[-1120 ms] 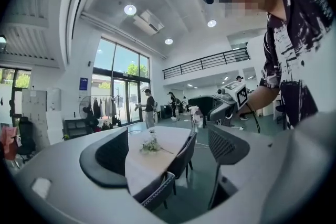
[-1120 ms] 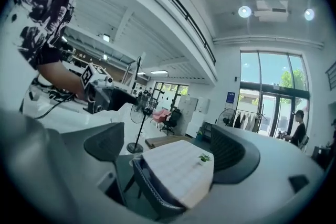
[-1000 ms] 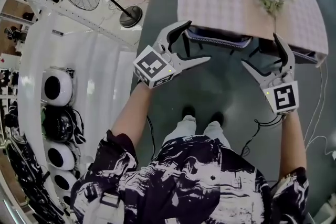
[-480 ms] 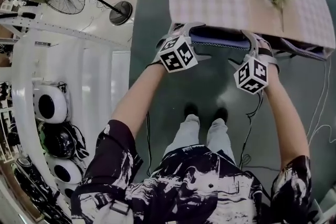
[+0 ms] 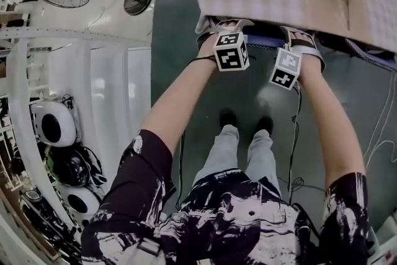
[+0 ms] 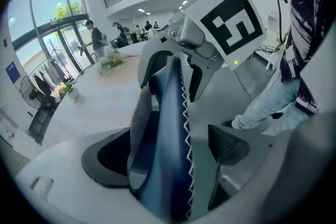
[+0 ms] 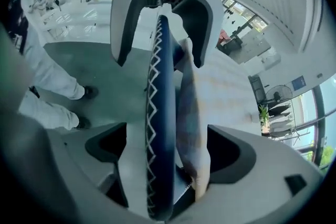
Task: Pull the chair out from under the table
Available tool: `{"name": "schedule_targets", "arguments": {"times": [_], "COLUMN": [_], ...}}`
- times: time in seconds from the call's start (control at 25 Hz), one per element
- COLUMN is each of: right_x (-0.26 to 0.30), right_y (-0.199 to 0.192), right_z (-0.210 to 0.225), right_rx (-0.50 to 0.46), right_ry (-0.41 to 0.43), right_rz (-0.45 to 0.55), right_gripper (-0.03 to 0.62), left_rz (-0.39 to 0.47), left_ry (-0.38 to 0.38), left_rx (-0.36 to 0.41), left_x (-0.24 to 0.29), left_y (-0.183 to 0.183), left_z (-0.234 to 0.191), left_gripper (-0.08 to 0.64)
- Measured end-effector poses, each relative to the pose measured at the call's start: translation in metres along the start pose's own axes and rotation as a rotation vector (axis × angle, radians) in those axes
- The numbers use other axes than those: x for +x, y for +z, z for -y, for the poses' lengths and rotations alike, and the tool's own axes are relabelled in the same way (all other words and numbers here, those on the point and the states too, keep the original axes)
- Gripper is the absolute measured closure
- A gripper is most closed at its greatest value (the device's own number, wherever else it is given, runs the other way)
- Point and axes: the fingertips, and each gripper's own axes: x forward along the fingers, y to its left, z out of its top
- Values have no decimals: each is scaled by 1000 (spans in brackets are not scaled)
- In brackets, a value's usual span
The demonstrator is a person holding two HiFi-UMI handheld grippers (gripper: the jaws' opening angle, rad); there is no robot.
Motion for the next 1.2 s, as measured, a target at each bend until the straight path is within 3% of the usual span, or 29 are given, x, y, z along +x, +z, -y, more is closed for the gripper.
{"name": "schedule_targets", "arguments": {"times": [0.2, 0.28, 0.36, 0.88, 1.2], "right_x": [21, 24, 24, 23, 9], "right_y": [-9, -11, -11, -12, -15], "right_z": [-7, -3, -2, -13, -44], "right_rx": [-68, -63, -36, -16, -32], "right_ry": [29, 2, 8, 59, 85], "right_rz": [-63, -76, -76, -80, -75], "right_gripper": [146, 390, 423, 451, 454], "left_rz": [-84, -136, -181, -194, -198], "left_ry": [-47, -52, -17, 25, 25], "left_rx": [24, 57, 100, 111, 87], "left_x": [24, 30, 34, 36, 33], "left_y": [-19, -29, -37, -38, -32], "left_z": [7, 11, 8, 11, 45], "left_gripper": [101, 124, 385, 407, 406]}}
